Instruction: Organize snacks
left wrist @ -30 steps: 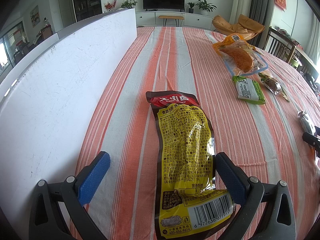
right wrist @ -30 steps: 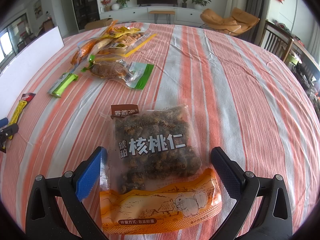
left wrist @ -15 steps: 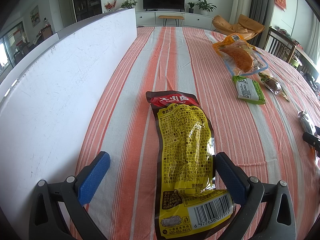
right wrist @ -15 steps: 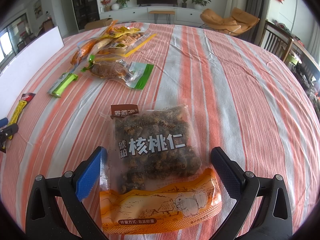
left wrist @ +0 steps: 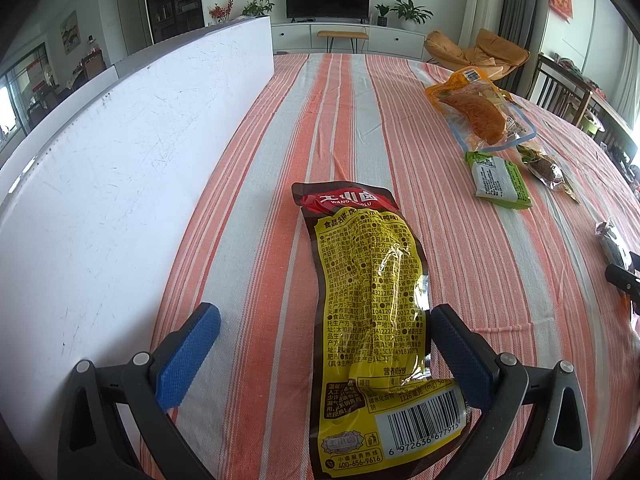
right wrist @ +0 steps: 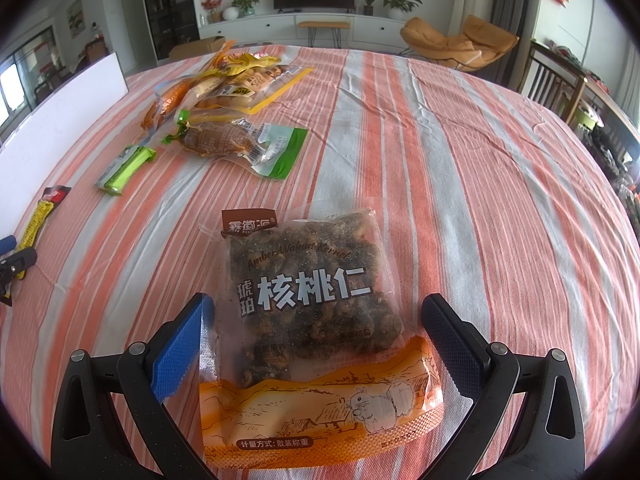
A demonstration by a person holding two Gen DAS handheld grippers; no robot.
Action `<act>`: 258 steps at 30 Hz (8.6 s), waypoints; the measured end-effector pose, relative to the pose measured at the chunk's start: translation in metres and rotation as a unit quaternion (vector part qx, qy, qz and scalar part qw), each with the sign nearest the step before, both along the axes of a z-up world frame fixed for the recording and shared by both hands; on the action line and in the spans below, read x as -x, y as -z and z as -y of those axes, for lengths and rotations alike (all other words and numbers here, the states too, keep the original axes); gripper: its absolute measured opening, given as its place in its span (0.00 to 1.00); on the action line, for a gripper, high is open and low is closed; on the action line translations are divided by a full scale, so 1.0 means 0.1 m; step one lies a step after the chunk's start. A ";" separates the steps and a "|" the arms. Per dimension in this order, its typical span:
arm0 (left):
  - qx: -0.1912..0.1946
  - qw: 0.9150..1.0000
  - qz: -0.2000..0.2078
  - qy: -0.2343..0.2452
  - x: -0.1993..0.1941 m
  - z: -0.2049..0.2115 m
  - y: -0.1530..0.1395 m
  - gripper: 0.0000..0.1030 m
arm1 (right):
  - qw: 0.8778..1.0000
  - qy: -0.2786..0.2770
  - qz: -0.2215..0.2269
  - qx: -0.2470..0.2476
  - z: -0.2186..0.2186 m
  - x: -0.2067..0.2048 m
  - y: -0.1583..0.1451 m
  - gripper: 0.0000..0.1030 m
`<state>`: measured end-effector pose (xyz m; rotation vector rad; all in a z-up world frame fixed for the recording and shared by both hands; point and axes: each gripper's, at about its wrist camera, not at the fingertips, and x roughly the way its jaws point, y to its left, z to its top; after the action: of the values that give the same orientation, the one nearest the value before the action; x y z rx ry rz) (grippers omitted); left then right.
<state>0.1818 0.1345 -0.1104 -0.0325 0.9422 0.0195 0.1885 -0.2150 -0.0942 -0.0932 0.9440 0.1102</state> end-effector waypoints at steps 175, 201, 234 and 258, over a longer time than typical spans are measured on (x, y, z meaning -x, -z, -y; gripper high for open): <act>-0.004 0.995 -0.001 0.104 -0.07 0.93 -0.06 1.00 | 1.000 0.031 0.000 0.003 0.37 0.20 0.04 1.00; -0.005 0.995 -0.001 0.104 -0.07 0.93 -0.06 1.00 | 1.000 0.031 0.000 0.002 0.37 0.20 0.04 1.00; -0.004 0.995 0.000 0.104 -0.07 0.94 -0.06 1.00 | 1.000 0.031 0.000 0.003 0.36 0.21 0.04 1.00; -0.004 0.995 0.000 0.104 -0.06 0.94 -0.06 1.00 | 1.000 0.031 0.000 0.003 0.36 0.21 0.04 1.00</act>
<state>0.1882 0.0410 -0.1046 0.0728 0.9422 -0.1686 0.1679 -0.2508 -0.0980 -0.0693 0.9458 0.0500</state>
